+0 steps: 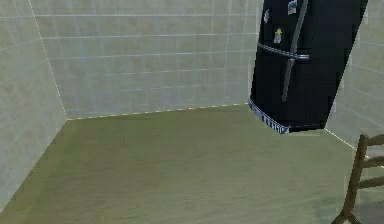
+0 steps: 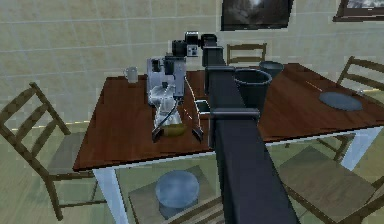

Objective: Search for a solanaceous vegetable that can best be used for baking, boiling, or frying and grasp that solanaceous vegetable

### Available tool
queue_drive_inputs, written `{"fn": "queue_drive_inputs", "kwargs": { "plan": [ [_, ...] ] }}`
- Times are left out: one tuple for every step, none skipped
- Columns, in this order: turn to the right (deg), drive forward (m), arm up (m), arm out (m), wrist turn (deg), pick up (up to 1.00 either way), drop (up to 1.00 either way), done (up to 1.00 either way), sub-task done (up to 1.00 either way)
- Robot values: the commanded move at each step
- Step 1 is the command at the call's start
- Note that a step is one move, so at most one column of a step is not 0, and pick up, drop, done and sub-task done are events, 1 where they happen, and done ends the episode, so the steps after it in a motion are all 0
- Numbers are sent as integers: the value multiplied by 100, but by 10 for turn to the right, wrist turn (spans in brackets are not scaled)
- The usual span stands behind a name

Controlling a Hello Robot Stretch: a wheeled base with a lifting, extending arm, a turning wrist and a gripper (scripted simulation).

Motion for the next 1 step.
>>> {"fn": "queue_drive_inputs", "kwargs": {
  "plan": [
    [0, 0, 0, 0, 450, 0, 0, 0, 0]
  ]
}}
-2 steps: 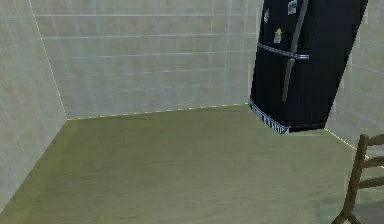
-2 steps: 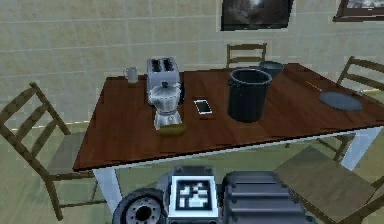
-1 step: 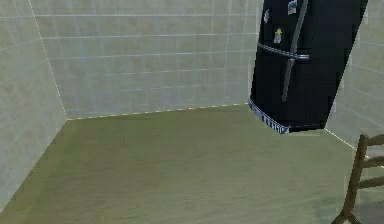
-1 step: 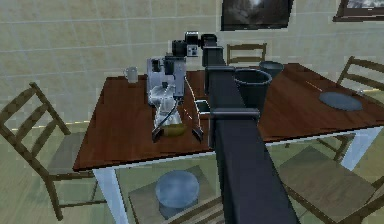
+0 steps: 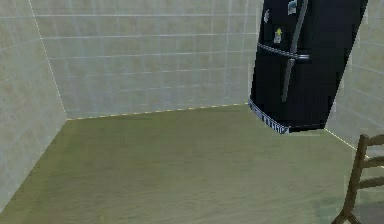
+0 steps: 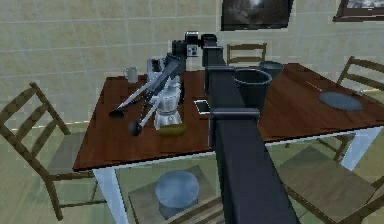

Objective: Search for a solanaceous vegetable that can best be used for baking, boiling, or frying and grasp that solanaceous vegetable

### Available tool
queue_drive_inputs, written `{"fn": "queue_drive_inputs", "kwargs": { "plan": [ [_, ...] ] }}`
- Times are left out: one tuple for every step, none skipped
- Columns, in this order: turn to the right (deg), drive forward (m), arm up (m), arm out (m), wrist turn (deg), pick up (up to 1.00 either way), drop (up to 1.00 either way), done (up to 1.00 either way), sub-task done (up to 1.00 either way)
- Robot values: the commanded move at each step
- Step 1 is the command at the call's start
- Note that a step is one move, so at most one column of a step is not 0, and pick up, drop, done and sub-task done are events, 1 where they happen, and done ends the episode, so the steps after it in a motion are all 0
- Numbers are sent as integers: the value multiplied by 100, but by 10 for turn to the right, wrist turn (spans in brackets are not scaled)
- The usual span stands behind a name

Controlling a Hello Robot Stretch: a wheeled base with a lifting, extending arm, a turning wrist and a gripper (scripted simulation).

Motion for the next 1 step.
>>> {"fn": "queue_drive_inputs", "kwargs": {
  "plan": [
    [0, 0, 0, 0, 450, 0, 0, 0, 0]
  ]
}}
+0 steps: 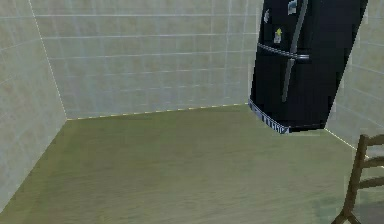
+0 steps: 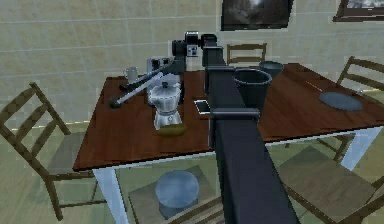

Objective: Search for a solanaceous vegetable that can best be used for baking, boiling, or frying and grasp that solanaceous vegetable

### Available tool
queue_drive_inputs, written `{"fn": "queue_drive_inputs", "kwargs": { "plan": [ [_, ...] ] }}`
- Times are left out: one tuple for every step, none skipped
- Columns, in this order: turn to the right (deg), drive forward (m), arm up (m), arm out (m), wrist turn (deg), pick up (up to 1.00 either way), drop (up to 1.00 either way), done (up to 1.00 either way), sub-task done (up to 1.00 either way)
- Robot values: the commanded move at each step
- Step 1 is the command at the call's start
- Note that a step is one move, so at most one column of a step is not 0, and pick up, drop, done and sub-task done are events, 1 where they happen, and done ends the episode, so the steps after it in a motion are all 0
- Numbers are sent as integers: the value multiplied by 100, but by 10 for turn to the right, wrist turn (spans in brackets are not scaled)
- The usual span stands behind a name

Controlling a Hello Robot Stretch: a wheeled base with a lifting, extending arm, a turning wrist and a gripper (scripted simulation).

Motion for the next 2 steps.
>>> {"fn": "queue_drive_inputs", "kwargs": {
  "plan": [
    [0, 0, 0, 0, 450, 0, 0, 0, 0],
    [0, 0, 0, 0, 150, 0, 0, 0, 0]
  ]
}}
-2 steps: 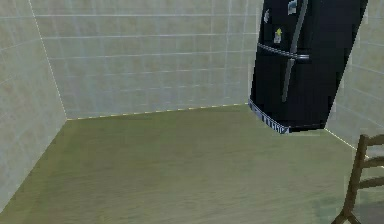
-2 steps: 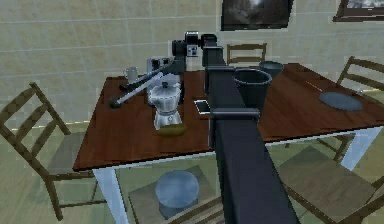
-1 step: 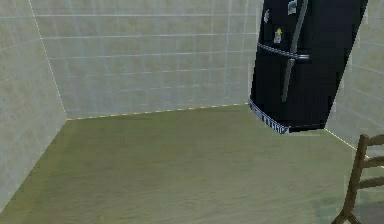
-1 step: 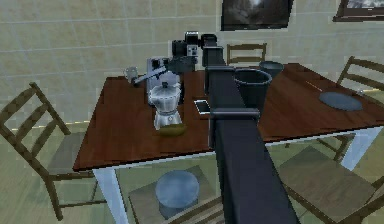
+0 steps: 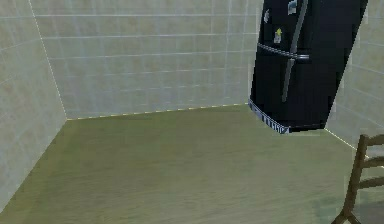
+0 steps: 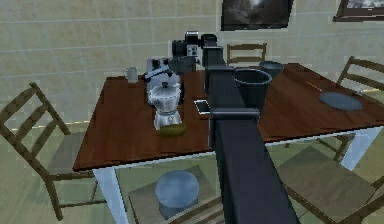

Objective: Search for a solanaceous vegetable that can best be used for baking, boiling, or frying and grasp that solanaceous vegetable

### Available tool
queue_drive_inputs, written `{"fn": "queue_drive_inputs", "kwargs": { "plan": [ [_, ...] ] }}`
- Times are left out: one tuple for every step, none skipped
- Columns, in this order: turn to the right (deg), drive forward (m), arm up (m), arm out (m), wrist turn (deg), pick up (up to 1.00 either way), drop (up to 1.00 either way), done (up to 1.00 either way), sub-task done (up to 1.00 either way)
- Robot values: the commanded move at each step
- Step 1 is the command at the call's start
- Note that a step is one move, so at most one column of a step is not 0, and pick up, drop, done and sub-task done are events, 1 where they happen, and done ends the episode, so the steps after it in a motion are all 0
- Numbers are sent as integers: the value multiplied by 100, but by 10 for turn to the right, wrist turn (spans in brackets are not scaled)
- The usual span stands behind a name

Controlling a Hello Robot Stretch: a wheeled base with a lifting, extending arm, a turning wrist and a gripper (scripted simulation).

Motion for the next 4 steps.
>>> {"fn": "queue_drive_inputs", "kwargs": {
  "plan": [
    [0, 0, -28, 0, 0, 0, 0, 0, 0],
    [0, 0, 0, 0, 0, 100, 0, 0, 0],
    [0, 0, 10, 0, 0, 0, 0, 0, 0],
    [0, 0, 0, 0, 0, 0, 0, 100, 0]
  ]
}}
